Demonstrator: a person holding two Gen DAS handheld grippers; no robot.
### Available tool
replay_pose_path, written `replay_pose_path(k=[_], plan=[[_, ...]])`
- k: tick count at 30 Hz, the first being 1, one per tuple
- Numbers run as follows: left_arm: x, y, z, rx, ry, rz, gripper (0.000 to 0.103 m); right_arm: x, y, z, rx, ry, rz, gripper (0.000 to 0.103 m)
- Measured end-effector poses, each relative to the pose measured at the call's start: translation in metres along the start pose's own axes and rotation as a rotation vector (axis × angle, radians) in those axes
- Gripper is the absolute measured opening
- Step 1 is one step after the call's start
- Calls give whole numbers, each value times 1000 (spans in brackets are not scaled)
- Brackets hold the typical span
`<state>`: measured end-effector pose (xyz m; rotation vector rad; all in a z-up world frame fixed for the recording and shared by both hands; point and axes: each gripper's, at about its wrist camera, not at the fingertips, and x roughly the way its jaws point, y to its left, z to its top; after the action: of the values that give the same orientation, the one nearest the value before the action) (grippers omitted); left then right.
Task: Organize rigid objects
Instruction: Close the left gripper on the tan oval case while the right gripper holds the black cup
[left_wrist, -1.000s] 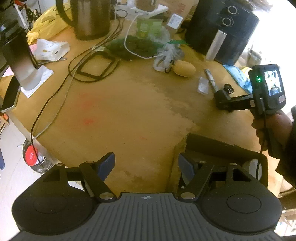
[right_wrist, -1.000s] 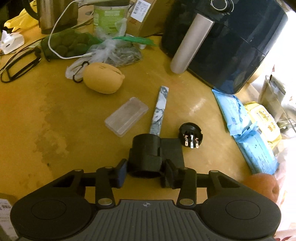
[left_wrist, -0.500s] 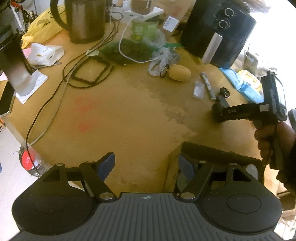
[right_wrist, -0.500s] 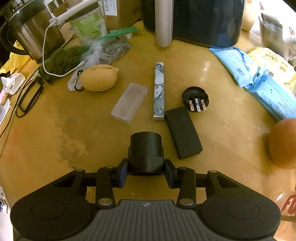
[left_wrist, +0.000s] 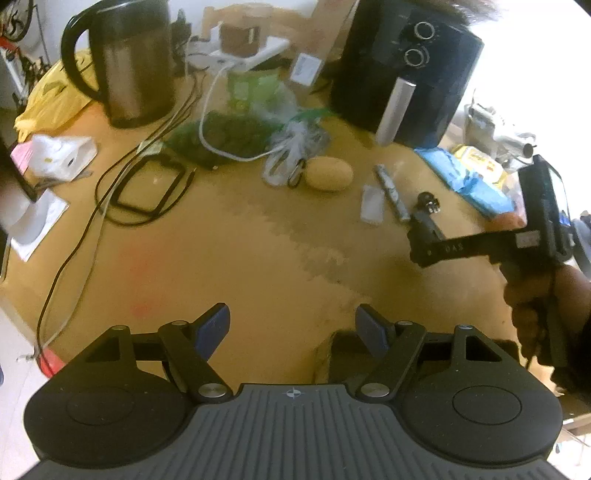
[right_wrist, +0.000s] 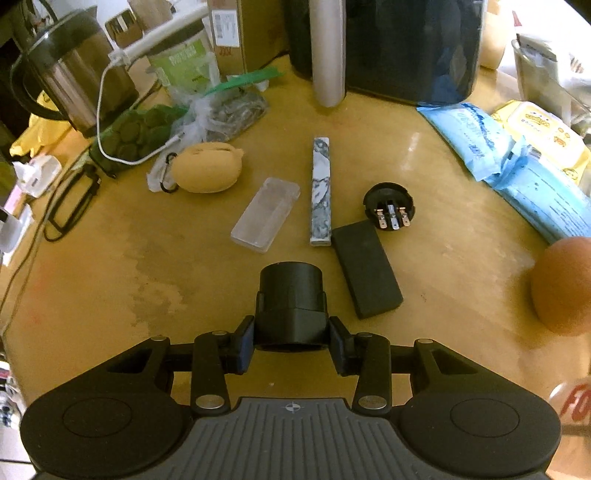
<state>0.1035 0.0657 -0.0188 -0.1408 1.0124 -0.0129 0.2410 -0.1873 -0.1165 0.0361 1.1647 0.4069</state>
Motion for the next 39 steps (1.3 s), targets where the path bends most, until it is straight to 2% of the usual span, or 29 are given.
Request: replay_pose_path(k=[12,21,22,24,27,39], plan=[[17,-19,31,74,-82,-17,75,-48,-18,-18,52,-49,63,44],[44,-23,48,124,-139,-28,75,-78,-28,-33,102,-102,59,44],[47,-23,50,127,-143,-29,75,-81,-29,-35,106,-108,57,44],[54,-23,53,134,-152,-34,85,-88,-29,-39,115,-119,49,44],[63,-24,57,144,-177,-39,91,-97,-30,-44,128,-135,41,44],[128,-24,85,194,-200,-59,93,-122,-27,-62,186,-175,26,44]])
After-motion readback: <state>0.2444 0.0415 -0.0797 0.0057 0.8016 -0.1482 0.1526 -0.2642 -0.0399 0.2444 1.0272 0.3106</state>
